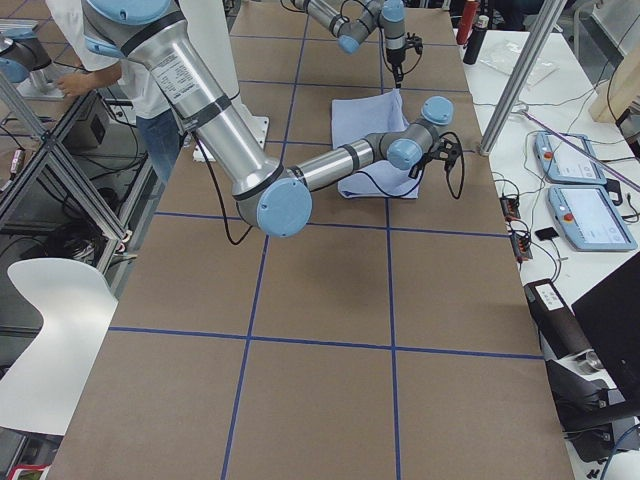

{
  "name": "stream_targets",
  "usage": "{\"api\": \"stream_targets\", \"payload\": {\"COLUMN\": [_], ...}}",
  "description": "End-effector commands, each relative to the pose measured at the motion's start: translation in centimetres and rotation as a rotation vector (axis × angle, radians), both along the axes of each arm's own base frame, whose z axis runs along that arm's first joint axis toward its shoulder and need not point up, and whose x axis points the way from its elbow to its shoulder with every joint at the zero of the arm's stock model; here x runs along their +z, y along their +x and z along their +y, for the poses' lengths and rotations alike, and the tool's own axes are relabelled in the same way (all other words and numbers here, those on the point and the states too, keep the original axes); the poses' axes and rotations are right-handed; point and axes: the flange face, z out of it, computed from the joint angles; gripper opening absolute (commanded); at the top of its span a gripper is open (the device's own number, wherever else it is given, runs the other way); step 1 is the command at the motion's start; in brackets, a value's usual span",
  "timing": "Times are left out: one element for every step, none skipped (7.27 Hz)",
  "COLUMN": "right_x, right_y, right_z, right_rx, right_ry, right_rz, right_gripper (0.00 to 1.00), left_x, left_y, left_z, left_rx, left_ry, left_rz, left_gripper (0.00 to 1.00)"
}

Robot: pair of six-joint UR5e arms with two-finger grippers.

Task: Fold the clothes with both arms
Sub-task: 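Raise both grippers away from the folded shirt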

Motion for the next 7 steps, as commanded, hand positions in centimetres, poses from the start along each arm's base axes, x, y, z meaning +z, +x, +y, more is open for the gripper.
{"api": "stream_targets", "payload": {"right_x": [-1.8, -1.7, -1.4, -1.2, -0.3, 1.6, 1.7], "right_y": [-0.6, -0.6, -0.6, -0.5, -0.2, 0.7, 1.5], "right_z": [-0.2, -0.1, -0.3, -0.4, -0.3, 0.9, 2.3], "right_rx": [-0.005, -0.005, -0.001, -0.001, -0.025, -0.107, -0.112], "right_ry": [0.018, 0.017, 0.014, 0.016, 0.032, 0.079, 0.091], "right_rz": [-0.012, -0.012, -0.005, -0.003, -0.001, -0.025, -0.039], "right_gripper": [0.0, 0.0, 0.69, 1.0, 1.0, 1.0, 1.0], "left_x": [-0.4, -0.4, -0.3, -0.4, -0.2, -0.4, -0.3], "left_y": [0.1, 0.1, 0.1, -0.8, -2.8, -3.7, -4.5], "left_z": [-0.1, -0.1, -0.1, -0.5, -1.3, -0.8, 0.1], "left_rx": [-0.001, -0.003, 0.0, -0.01, -0.001, 0.025, 0.025], "left_ry": [0.003, 0.002, 0.003, 0.017, 0.055, 0.094, 0.104], "left_rz": [0.004, 0.005, 0.003, 0.006, -0.002, -0.011, -0.005], "left_gripper": [0.0, 0.0, 0.21, 0.99, 1.0, 1.0, 1.0]}}
